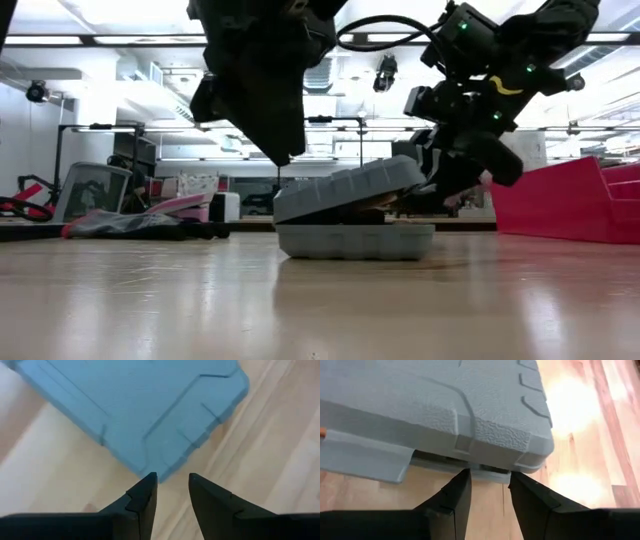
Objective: Prefit tool cases
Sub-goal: Close the pre-fit tool case
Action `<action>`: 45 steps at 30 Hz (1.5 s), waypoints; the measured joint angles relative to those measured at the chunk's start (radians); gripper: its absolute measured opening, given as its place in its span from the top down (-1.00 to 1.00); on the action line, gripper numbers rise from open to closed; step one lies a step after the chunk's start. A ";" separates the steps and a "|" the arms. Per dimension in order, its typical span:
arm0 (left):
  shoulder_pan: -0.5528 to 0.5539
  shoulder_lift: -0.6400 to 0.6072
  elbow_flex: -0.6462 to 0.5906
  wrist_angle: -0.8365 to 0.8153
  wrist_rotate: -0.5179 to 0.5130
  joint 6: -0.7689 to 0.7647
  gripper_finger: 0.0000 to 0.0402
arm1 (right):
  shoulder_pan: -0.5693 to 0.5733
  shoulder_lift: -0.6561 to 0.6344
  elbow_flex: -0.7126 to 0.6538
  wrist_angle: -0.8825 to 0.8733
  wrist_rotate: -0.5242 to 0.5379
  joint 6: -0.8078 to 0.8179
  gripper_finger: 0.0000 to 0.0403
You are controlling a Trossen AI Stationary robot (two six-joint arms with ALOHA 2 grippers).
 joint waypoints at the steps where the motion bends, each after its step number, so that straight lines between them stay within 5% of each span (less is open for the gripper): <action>1: -0.001 -0.006 -0.004 -0.007 -0.013 0.004 0.40 | -0.003 0.000 0.001 -0.001 -0.002 -0.001 0.43; 16: 0.001 -0.013 -0.102 -0.010 -0.054 0.008 0.40 | -0.085 0.029 0.000 -0.005 -0.046 -0.034 0.48; 26: 0.013 -0.017 -0.240 0.168 -0.048 -0.012 0.40 | -0.089 0.083 0.066 -0.001 -0.061 -0.062 0.46; 37: 0.013 -0.019 -0.232 0.204 -0.044 0.002 0.40 | -0.091 0.143 0.107 -0.019 -0.086 -0.039 0.50; 45: 0.014 -0.055 -0.232 0.210 -0.073 0.054 0.40 | -0.082 0.053 0.100 -0.165 -0.099 0.028 0.44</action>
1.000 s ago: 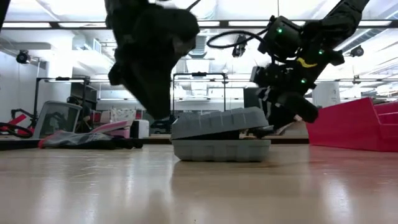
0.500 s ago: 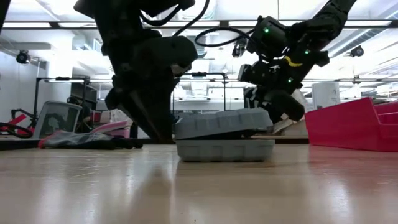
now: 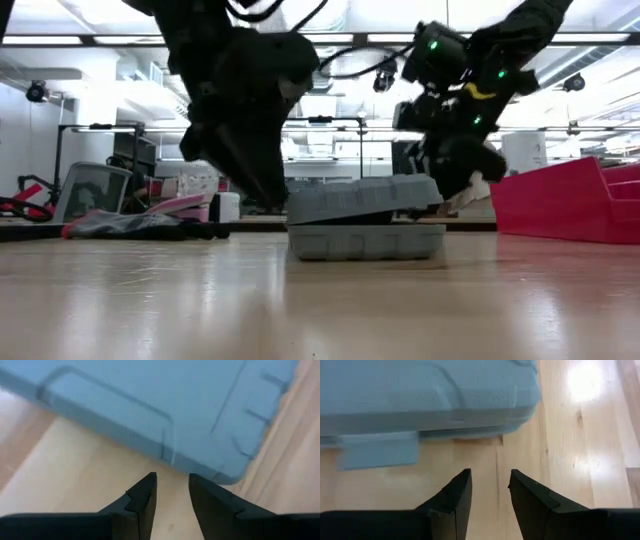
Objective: Prefit tool cases
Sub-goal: Close the pre-fit tool case
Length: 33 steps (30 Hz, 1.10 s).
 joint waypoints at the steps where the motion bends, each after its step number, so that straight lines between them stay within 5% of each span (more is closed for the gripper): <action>1: 0.000 -0.007 -0.001 0.005 -0.008 0.013 0.40 | 0.005 -0.017 -0.003 -0.003 -0.008 0.007 0.43; 10: 0.001 -0.072 -0.020 0.121 -0.034 0.137 0.40 | 0.027 -0.237 -0.054 0.019 -0.060 0.061 0.52; 19: 0.025 -0.157 -0.221 0.406 -0.022 0.151 0.40 | 0.043 -0.420 -0.140 0.015 -0.106 0.184 0.51; 27: 0.071 -0.174 -0.257 0.371 -0.017 0.126 0.40 | 0.102 -0.513 -0.212 0.021 0.019 0.260 0.45; 33: 0.114 -0.170 -0.254 0.306 -0.142 0.087 0.40 | 0.130 -0.484 -0.241 0.037 0.025 0.288 0.51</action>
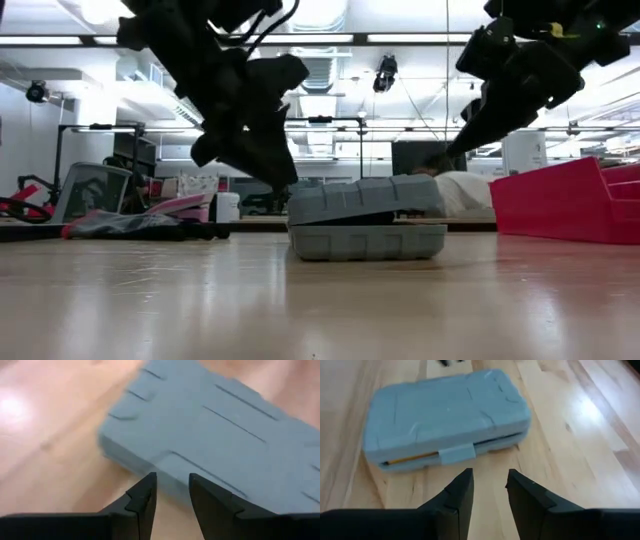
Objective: Prefit tool cases
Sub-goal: Close the pre-fit tool case
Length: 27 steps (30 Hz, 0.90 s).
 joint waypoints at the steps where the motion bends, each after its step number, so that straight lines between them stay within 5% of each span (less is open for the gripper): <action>1: 0.007 0.000 0.005 -0.016 -0.015 -0.006 0.40 | 0.002 0.002 -0.004 0.010 0.000 0.000 0.52; 7: 0.074 0.011 -0.011 -0.116 -0.030 -0.053 0.40 | 0.022 0.000 -0.013 0.008 0.003 0.022 0.55; 27: 0.143 0.049 -0.047 0.086 -0.023 0.074 0.40 | 0.074 0.000 -0.013 0.030 0.028 0.044 0.54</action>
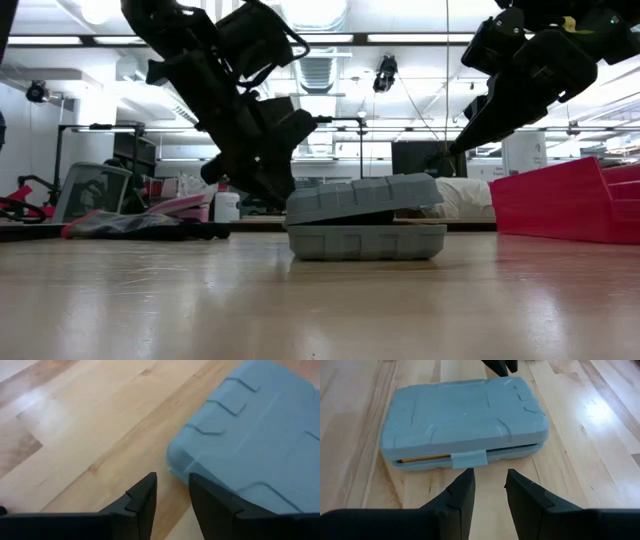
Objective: Prefit tool cases
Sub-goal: Close the pre-fit tool case, then return to Home Position
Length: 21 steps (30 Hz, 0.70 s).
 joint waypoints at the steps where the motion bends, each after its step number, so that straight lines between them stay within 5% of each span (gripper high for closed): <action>1: 0.000 0.000 0.000 -0.001 0.004 0.001 0.40 | 0.001 0.000 0.000 -0.002 0.000 0.001 0.55; 14: -0.009 -0.033 0.001 -0.016 0.156 0.019 0.40 | 0.046 -0.039 0.000 -0.049 -0.003 0.065 0.50; 21: -0.030 -0.072 0.002 0.225 0.293 0.230 0.40 | 0.073 -0.168 0.047 0.036 -0.002 0.024 0.51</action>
